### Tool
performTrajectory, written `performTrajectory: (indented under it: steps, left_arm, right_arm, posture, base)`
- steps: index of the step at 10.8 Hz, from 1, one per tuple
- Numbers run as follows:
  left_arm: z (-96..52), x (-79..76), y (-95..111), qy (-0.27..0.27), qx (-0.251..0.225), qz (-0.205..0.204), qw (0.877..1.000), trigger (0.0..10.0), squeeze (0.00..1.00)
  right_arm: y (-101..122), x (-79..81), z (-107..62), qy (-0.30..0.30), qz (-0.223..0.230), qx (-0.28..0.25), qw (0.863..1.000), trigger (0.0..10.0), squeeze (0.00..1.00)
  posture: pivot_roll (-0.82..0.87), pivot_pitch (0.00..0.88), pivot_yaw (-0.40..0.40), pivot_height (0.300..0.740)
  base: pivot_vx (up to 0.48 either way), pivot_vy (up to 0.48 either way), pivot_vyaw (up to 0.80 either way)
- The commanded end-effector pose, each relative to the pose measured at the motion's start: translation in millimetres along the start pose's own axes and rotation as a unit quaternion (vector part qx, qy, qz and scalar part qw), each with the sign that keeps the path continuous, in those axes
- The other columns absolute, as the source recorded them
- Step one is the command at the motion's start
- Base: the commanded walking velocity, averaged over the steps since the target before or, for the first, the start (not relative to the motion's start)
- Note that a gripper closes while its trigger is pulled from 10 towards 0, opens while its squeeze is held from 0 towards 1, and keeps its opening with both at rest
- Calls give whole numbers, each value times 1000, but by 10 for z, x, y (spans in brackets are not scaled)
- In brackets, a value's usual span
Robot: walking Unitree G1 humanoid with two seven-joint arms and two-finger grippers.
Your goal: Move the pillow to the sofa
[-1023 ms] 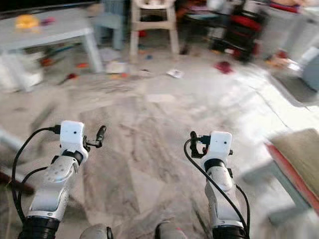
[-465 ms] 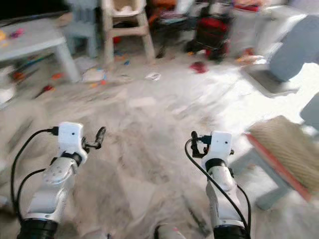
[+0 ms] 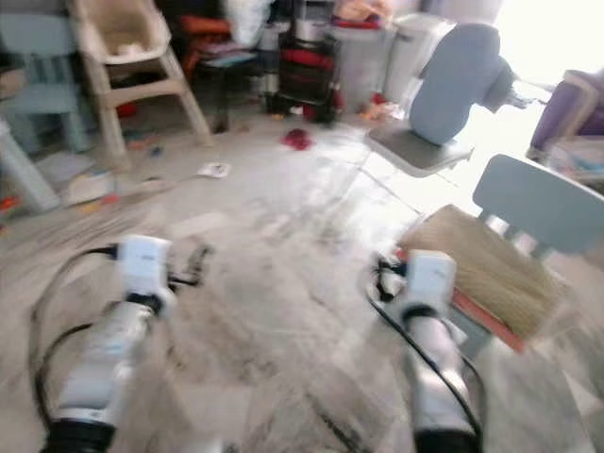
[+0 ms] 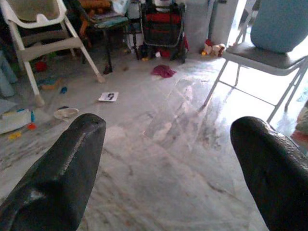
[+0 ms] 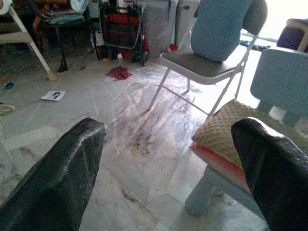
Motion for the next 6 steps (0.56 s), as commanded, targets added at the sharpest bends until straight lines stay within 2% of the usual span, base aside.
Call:
performTrajectory:
  steps: [1, 3, 6]
  left_arm:
    - [14, -55, 53, -10, -7, -3, 1000, 10000, 0]
    - [14, -63, 45, -12, -4, -5, 1000, 10000, 0]
    - [25, -73, 46, -14, -3, -7, 1000, 10000, 0]
  right_arm:
    - [22, -77, -3, -11, -6, -3, 1000, 10000, 0]
    - [10, -90, -6, -13, -5, -2, 1000, 10000, 0]
    - [19, -93, 17, -15, -6, -3, 1000, 10000, 0]
  posture:
    - [5, 0, -39, 740]
    - [5, 0, -41, 740]
    - [1, 0, -41, 740]
  base:
    - [345, 0, -769]
    - [326, 0, -769]
    - [305, 262, -769]
Point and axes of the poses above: a point about 5 cm out from each wrist's last joint towards the gripper, its own z axis pointing out of the wrist towards the gripper, its own y axis along the axis of the wrist's last joint, x = y × z, the point moved 6 cm from there along z, pointing out of the wrist towards the gripper, and after that the axes turned 7 degrees about z, right-handed, at the moved point
